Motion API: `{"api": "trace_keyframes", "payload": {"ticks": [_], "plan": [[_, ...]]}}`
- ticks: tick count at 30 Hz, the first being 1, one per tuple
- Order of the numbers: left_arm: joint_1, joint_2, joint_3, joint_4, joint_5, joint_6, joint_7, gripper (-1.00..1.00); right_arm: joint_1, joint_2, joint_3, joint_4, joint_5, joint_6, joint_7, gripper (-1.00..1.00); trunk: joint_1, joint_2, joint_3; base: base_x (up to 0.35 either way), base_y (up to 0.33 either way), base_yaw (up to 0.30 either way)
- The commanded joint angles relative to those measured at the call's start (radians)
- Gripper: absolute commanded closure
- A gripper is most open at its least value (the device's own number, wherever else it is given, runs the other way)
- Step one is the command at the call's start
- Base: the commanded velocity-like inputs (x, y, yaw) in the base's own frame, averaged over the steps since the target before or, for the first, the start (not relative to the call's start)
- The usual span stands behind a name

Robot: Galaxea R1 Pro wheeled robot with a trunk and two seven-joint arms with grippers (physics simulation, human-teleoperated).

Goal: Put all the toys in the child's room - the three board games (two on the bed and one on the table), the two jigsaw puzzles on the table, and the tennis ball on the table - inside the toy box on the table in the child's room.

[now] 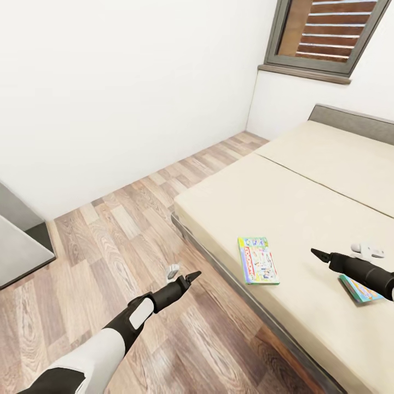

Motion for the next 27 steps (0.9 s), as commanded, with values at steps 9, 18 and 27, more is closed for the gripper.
{"api": "trace_keyframes", "payload": {"ticks": [9, 18, 27], "plan": [[-0.001, 0.001, -0.003, -0.007, 0.010, 0.017, -0.002, -1.00, -0.001, 0.000, -0.002, 0.000, 0.005, 0.005, 0.008, -1.00, 0.000, 0.000, -0.002, 0.000, 0.000, -0.014], [-0.001, 0.002, -0.003, -0.009, 0.009, 0.018, -0.013, -1.00, -0.001, 0.000, -0.002, 0.000, 0.005, 0.005, 0.008, -1.00, 0.000, 0.000, -0.003, 0.000, 0.000, -0.150], [-0.001, 0.002, -0.003, -0.009, 0.009, 0.019, -0.019, -1.00, 0.000, 0.001, -0.002, 0.000, 0.005, 0.005, 0.008, -1.00, 0.000, 0.000, -0.003, 0.000, 0.000, -0.241]]}}
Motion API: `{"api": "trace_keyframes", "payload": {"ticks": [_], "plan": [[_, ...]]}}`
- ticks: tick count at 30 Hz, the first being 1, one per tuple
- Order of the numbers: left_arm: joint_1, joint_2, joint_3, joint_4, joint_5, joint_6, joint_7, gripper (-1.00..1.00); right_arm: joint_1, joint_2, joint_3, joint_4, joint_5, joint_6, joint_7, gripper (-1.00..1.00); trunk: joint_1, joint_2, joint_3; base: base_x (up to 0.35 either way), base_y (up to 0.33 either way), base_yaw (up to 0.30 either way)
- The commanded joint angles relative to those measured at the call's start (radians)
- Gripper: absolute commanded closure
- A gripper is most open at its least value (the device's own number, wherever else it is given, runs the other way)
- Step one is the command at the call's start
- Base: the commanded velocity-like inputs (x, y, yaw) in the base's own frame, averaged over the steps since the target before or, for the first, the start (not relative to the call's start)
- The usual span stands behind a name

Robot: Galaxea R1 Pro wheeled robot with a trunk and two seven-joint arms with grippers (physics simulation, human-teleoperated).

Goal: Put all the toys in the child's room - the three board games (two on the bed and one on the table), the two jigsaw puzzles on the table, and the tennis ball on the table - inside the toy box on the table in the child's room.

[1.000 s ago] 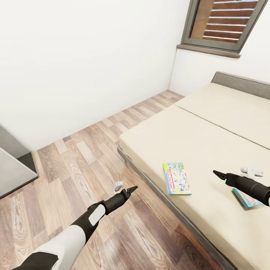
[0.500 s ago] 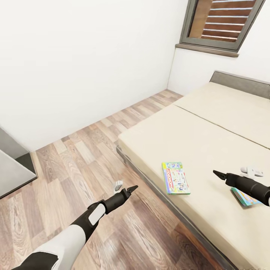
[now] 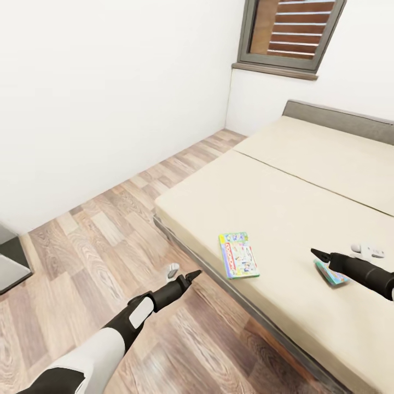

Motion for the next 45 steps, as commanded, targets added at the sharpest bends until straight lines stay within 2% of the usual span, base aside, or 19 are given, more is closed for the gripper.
{"api": "trace_keyframes", "payload": {"ticks": [1, 16, 45], "plan": [[0.000, 0.000, -0.004, 0.000, 0.010, 0.009, 0.000, -1.00, -0.001, 0.000, -0.001, 0.000, 0.005, 0.005, 0.008, -1.00, 0.000, 0.000, -0.001, 0.000, 0.000, -0.261], [0.000, 0.001, -0.004, -0.001, 0.010, 0.009, -0.002, -1.00, 0.000, 0.000, -0.001, 0.000, 0.005, 0.005, 0.008, -1.00, 0.000, 0.000, -0.001, 0.000, 0.000, -0.212], [0.001, -0.001, -0.004, -0.001, 0.010, 0.009, 0.001, -1.00, 0.000, 0.002, -0.001, 0.000, 0.005, 0.004, 0.008, -1.00, 0.000, 0.000, -0.001, 0.000, 0.000, -0.023]]}}
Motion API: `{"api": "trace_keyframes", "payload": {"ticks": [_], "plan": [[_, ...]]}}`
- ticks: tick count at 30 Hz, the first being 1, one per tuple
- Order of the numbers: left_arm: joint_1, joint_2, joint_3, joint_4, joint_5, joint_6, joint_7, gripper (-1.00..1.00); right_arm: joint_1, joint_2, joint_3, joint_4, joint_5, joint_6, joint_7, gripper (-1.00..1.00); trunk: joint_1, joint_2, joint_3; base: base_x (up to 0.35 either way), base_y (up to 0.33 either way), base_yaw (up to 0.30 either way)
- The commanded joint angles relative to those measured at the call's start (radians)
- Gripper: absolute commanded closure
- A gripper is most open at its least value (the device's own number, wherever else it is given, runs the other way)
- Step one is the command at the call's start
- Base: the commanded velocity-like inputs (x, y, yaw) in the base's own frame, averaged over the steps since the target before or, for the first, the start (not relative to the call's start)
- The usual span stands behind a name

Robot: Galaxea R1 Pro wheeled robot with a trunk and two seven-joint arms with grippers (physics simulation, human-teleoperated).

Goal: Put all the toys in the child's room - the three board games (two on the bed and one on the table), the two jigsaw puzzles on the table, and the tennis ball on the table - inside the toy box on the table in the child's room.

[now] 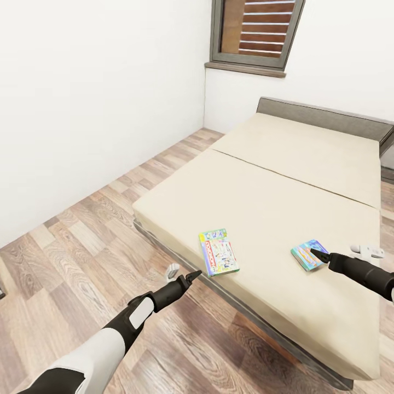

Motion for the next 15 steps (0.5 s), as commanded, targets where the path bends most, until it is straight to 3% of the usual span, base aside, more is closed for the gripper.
{"api": "trace_keyframes", "payload": {"ticks": [1, 15], "plan": [[-0.001, 0.000, -0.003, 0.000, 0.010, 0.009, 0.002, -1.00, -0.001, 0.000, -0.001, 0.000, 0.005, 0.004, 0.008, -1.00, 0.000, 0.000, -0.001, 0.000, 0.000, -0.002], [-0.001, -0.001, -0.001, 0.003, 0.012, 0.006, 0.054, -1.00, -0.001, 0.003, -0.001, 0.000, 0.005, 0.002, 0.007, -1.00, 0.000, 0.000, -0.001, 0.000, 0.000, 0.000]]}}
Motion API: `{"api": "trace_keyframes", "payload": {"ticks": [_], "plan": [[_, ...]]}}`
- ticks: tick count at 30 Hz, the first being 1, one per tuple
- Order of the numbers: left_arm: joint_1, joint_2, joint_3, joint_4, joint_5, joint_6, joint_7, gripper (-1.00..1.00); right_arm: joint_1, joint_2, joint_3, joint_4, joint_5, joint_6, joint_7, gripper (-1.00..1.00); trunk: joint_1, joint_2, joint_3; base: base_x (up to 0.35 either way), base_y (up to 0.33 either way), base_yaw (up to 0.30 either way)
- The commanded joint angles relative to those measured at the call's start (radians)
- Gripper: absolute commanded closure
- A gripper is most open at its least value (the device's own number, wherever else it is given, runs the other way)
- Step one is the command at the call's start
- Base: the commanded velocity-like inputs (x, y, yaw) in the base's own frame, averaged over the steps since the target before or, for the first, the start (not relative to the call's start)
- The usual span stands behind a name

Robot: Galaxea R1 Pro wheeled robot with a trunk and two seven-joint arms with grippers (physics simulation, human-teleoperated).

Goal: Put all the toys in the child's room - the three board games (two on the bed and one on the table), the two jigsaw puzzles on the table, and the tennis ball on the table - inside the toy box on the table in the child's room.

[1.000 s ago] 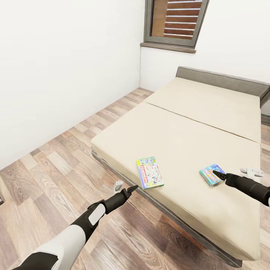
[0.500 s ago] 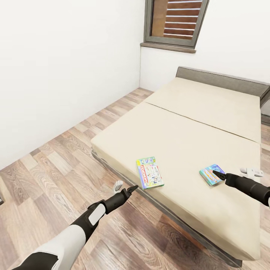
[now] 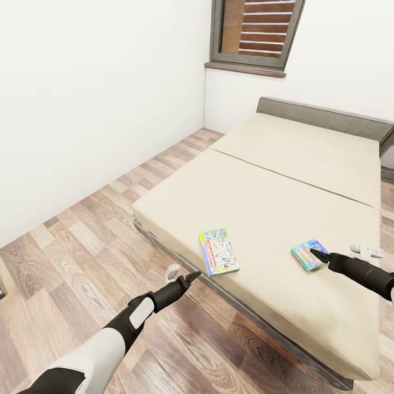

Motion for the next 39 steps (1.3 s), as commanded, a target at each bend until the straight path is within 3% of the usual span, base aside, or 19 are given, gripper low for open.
{"api": "trace_keyframes", "payload": {"ticks": [1, 39], "plan": [[0.000, 0.000, -0.003, 0.000, 0.011, 0.008, 0.000, -1.00, -0.001, 0.000, -0.002, 0.000, 0.005, 0.005, 0.008, -1.00, 0.000, 0.000, -0.001, 0.000, 0.000, 0.000], [-0.033, -0.014, 0.004, 0.001, 0.022, 0.011, 0.024, -1.00, -0.001, 0.001, 0.000, 0.000, 0.005, 0.004, 0.009, -1.00, 0.000, 0.000, -0.001, 0.000, 0.000, 0.000]]}}
